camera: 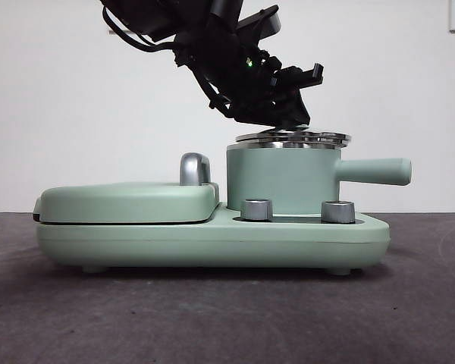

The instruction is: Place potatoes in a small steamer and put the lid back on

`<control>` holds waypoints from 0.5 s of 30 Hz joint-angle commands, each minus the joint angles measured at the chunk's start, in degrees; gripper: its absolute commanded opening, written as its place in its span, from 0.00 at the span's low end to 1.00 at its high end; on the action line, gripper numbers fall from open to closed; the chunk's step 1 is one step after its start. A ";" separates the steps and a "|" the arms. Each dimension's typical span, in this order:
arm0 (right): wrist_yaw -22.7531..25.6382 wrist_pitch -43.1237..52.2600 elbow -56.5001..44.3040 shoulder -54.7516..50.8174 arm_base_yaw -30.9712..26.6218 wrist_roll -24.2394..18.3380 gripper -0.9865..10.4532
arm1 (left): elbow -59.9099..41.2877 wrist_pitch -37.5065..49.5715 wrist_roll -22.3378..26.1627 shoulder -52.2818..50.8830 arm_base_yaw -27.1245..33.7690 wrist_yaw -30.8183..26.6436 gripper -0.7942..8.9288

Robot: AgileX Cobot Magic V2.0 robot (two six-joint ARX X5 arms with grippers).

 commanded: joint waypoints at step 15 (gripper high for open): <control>0.07 0.48 0.22 0.28 0.35 -0.42 0.27 | 0.72 -4.68 3.43 0.20 0.92 -2.21 0.09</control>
